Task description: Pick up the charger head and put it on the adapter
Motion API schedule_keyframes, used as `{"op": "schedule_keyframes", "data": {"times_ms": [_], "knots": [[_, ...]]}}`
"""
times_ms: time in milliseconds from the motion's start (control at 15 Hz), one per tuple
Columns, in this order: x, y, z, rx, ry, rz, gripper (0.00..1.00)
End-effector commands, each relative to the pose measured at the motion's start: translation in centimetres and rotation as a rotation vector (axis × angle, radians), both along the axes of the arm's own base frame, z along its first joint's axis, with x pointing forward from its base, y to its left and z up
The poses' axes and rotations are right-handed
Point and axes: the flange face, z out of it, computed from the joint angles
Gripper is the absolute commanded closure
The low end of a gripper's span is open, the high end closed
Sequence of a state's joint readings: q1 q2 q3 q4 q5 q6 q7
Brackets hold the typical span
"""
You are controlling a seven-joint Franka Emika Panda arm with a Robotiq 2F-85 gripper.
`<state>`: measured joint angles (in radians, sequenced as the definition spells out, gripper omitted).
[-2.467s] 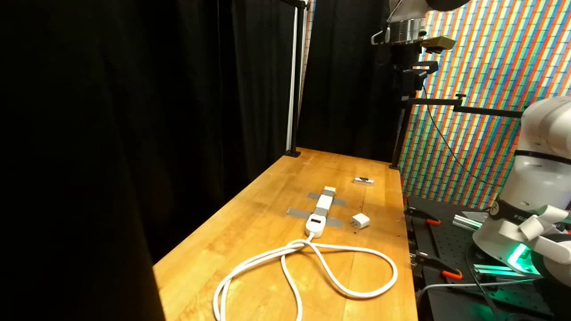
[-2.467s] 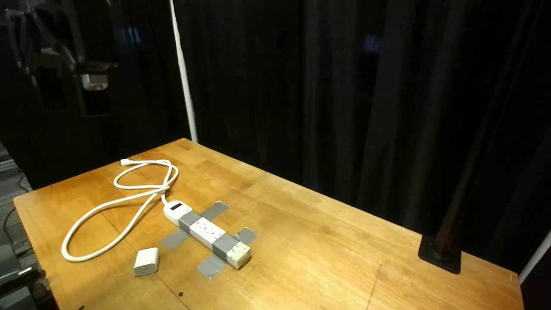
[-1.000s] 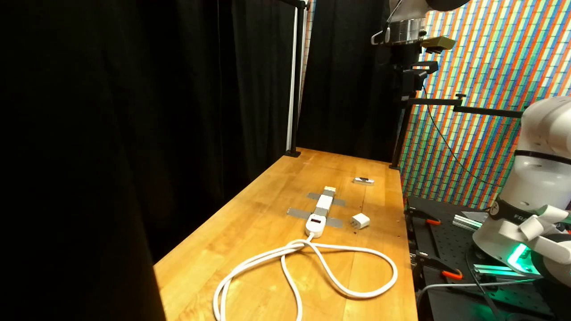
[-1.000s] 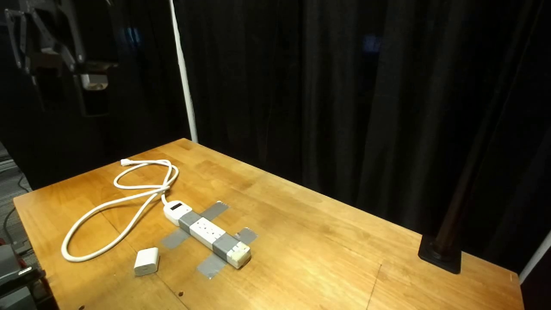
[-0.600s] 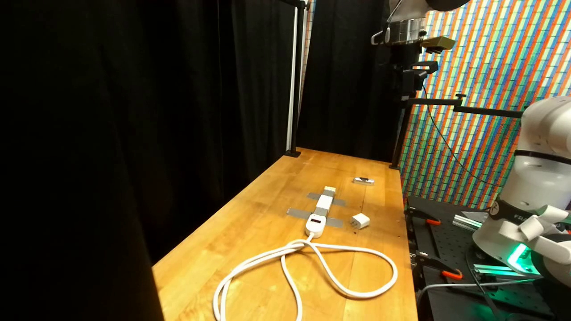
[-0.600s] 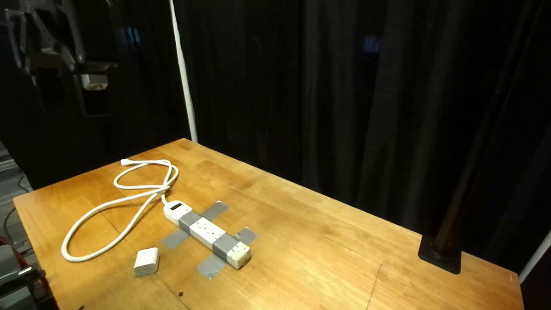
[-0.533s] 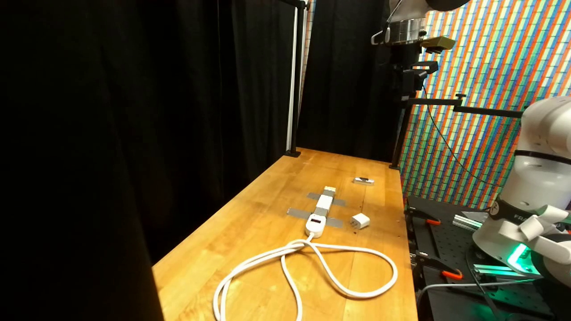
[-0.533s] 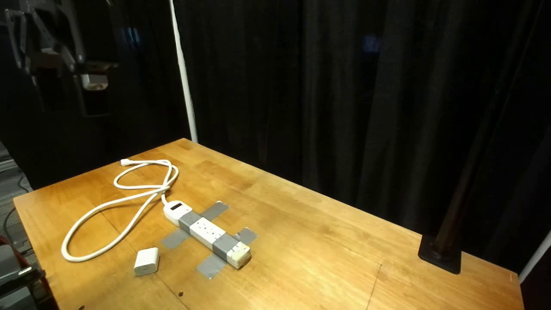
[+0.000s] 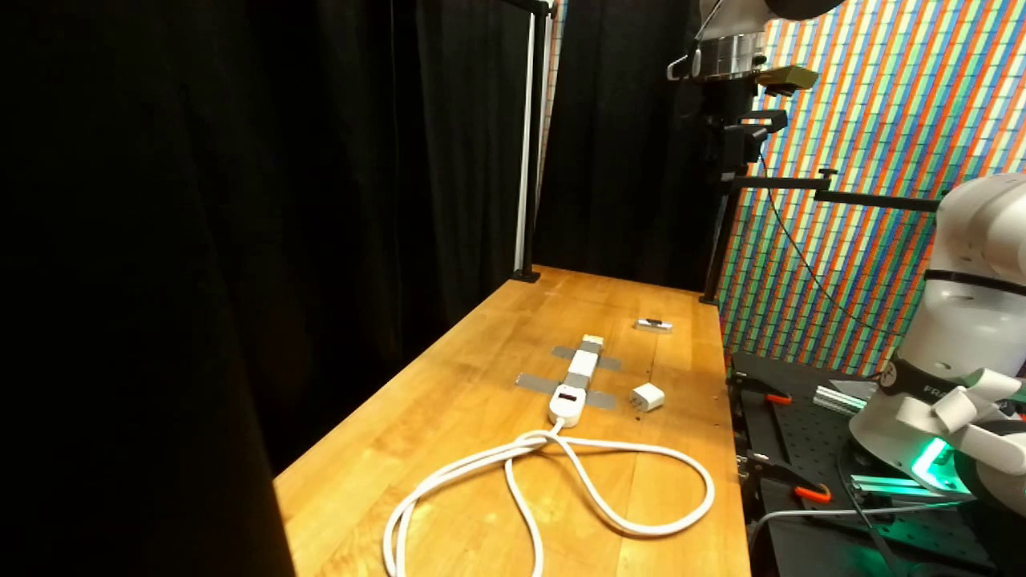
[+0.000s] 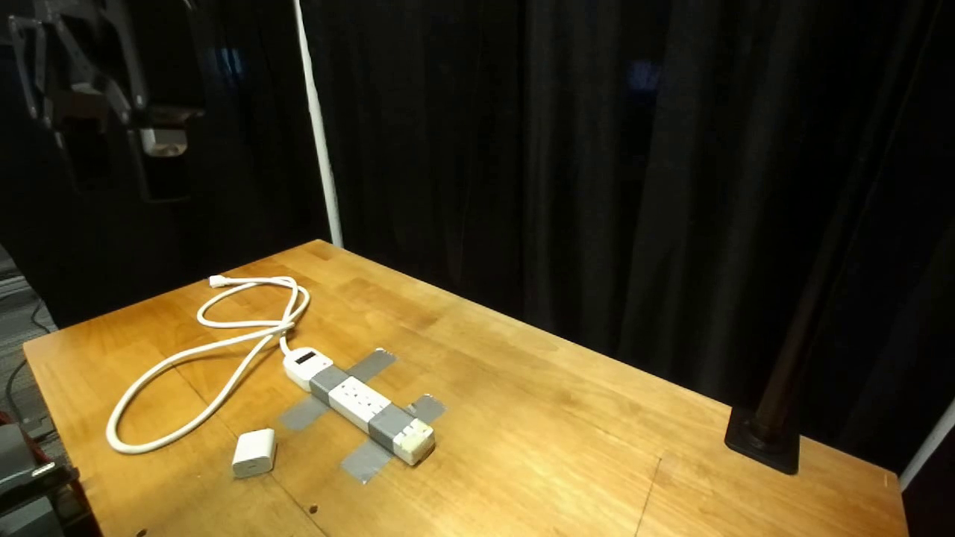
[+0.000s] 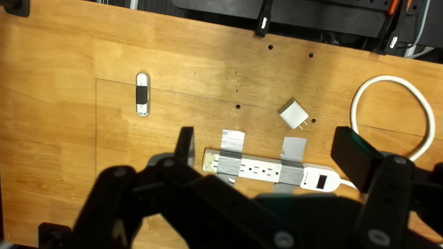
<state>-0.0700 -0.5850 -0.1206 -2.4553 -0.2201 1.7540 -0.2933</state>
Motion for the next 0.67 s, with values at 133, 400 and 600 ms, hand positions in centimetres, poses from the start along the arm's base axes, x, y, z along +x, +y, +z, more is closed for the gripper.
{"op": "schedule_keyframes", "data": {"times_ms": [133,400,600], "knots": [[0.0,0.0,0.0,0.000,0.001,0.000,0.00],[0.0,0.0,0.0,0.000,0.001,0.000,0.00],[1.1,-1.1,-2.0,-0.060,-0.010,-0.219,0.00]]}}
